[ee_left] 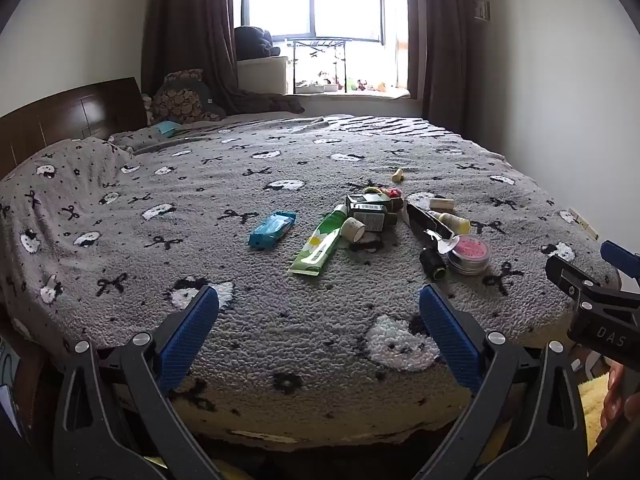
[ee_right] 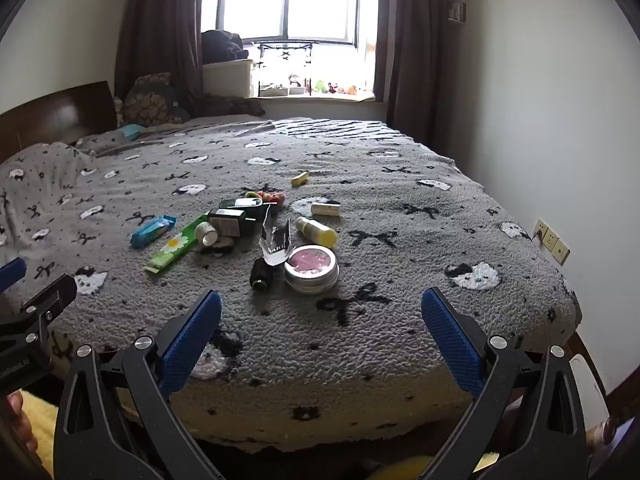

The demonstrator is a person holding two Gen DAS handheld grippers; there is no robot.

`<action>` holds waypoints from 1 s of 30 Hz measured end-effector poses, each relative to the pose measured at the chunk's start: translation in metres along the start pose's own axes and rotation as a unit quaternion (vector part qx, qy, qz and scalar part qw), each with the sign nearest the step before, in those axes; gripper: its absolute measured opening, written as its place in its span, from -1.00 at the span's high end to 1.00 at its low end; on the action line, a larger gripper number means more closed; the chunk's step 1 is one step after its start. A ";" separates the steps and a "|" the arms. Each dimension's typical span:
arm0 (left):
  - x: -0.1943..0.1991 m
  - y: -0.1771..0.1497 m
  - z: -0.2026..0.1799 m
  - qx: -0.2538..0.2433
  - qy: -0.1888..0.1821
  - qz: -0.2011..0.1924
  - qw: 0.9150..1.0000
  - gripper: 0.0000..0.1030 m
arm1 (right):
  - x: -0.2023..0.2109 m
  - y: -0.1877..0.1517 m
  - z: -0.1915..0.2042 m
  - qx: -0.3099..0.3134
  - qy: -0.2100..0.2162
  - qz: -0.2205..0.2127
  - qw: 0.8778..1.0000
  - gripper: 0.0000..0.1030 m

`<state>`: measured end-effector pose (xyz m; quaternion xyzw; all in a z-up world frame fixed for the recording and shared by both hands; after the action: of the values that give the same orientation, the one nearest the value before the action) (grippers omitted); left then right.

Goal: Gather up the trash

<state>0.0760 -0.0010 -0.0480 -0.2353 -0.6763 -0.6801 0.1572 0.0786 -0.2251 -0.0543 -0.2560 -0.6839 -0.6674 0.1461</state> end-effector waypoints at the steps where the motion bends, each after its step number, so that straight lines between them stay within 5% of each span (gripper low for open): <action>1: 0.000 0.000 0.000 0.000 -0.001 0.000 1.000 -0.85 | 0.000 0.000 0.000 0.006 -0.004 0.000 1.000 -0.94; 30: -0.002 0.002 0.005 0.008 0.004 -0.003 1.000 -0.84 | -0.001 0.003 -0.001 0.002 -0.001 -0.003 1.000 -0.94</action>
<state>0.0792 0.0037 -0.0469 -0.2294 -0.6813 -0.6764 0.1602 0.0809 -0.2264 -0.0523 -0.2547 -0.6864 -0.6659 0.1437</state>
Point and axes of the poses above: each gripper's, at about its wrist camera, not at the fingertips, and x roughly against the way its jaws point, z to its left, y to its top, the point moved 9 cm from there along -x, roughly the way its jaws point, and after that the axes turned 5 degrees about -y, right-handed, at the moved point
